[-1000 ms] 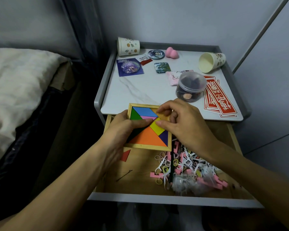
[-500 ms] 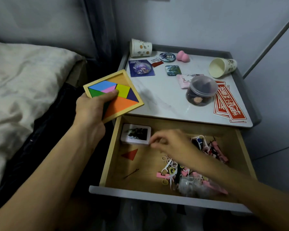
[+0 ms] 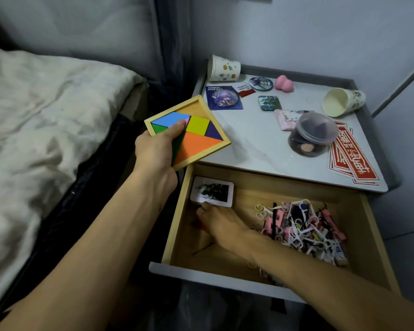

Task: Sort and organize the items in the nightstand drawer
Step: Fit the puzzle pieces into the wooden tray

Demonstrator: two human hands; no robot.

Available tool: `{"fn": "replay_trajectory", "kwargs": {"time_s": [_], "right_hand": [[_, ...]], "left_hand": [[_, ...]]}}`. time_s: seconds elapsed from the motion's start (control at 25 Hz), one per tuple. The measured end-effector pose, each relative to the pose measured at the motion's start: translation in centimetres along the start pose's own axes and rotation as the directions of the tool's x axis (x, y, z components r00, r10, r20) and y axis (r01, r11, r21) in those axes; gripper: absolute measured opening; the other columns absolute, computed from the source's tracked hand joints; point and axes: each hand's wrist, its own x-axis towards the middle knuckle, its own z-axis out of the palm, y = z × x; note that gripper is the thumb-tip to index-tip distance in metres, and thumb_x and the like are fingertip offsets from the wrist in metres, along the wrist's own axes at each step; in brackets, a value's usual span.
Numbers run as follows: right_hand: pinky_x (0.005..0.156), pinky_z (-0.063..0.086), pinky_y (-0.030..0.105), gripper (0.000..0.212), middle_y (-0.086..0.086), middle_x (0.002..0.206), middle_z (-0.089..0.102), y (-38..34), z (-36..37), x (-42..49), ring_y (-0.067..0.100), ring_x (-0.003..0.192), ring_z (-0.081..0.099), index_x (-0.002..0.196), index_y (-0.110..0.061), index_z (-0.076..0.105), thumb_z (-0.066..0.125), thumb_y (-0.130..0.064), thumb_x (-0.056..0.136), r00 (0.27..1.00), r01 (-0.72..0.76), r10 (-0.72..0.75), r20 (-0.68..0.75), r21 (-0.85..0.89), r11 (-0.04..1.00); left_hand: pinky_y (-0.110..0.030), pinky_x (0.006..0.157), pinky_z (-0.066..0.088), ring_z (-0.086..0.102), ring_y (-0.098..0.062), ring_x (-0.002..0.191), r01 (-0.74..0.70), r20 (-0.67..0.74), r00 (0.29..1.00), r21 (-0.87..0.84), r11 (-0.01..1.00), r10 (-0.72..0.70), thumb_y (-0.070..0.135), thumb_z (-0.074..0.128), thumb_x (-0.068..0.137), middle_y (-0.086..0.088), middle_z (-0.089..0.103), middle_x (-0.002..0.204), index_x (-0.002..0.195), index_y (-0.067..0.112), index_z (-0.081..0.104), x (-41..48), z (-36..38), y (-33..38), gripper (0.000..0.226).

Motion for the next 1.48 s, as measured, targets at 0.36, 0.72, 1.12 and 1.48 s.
{"fn": "replay_trajectory", "kwargs": {"time_s": [0.36, 0.72, 1.12, 1.48], "right_hand": [[0.077, 0.053, 0.029, 0.023, 0.005, 0.101, 0.067, 1.8, -4.7, -3.8, 0.016, 0.090, 0.065, 0.113, -0.017, 0.067, 0.065, -0.014, 0.090, 0.981, -0.171, 0.192, -0.039, 0.306, 0.936], [0.041, 0.018, 0.018, 0.031, 0.007, 0.079, 0.061, 5.8, -12.0, -10.9, 0.010, 0.043, 0.031, 0.101, 0.001, 0.068, 0.039, 0.006, 0.095, 0.879, -0.030, 0.477, -0.016, 0.996, 0.089], [0.049, 0.013, 0.023, 0.032, 0.003, 0.077, 0.047, 8.2, -14.1, -9.8, 0.008, 0.052, 0.026, 0.120, 0.008, 0.059, 0.043, -0.012, 0.100, 0.873, -0.010, 0.481, 0.078, 0.990, -0.142], [0.047, 0.029, 0.018, 0.043, 0.007, 0.082, 0.062, 9.0, -13.6, -10.2, 0.011, 0.059, 0.041, 0.100, -0.008, 0.075, 0.042, 0.015, 0.087, 0.801, -0.009, 0.595, -0.074, 0.991, 0.135]], "left_hand": [[-0.036, 0.071, 0.062, 0.072, -0.017, 0.077, 0.007, 0.045, 0.999, 0.093, 0.996, -0.011, 0.021, 0.082, 0.077, -0.004, 0.074, 0.094, 0.108, 0.016, 0.063, -0.7, 0.5, -1.2, 0.036], [-0.025, 0.056, 0.056, 0.073, -0.013, 0.071, 0.017, 0.208, 0.976, 0.246, 0.969, -0.069, 0.025, 0.077, 0.081, -0.004, 0.075, 0.094, 0.111, 0.015, 0.066, -2.8, 1.5, -4.6, 0.034], [-0.038, 0.077, 0.059, 0.073, -0.027, 0.084, -0.046, 0.327, 0.942, 0.344, 0.938, -0.074, 0.017, 0.076, 0.082, -0.009, 0.076, 0.096, 0.113, 0.008, 0.066, -4.0, 2.6, -7.2, 0.034], [-0.035, 0.077, 0.059, 0.073, -0.024, 0.085, -0.079, 0.408, 0.905, 0.433, 0.898, -0.117, 0.019, 0.077, 0.080, -0.004, 0.076, 0.095, 0.114, 0.013, 0.066, -4.1, 3.0, -8.1, 0.036]]}}
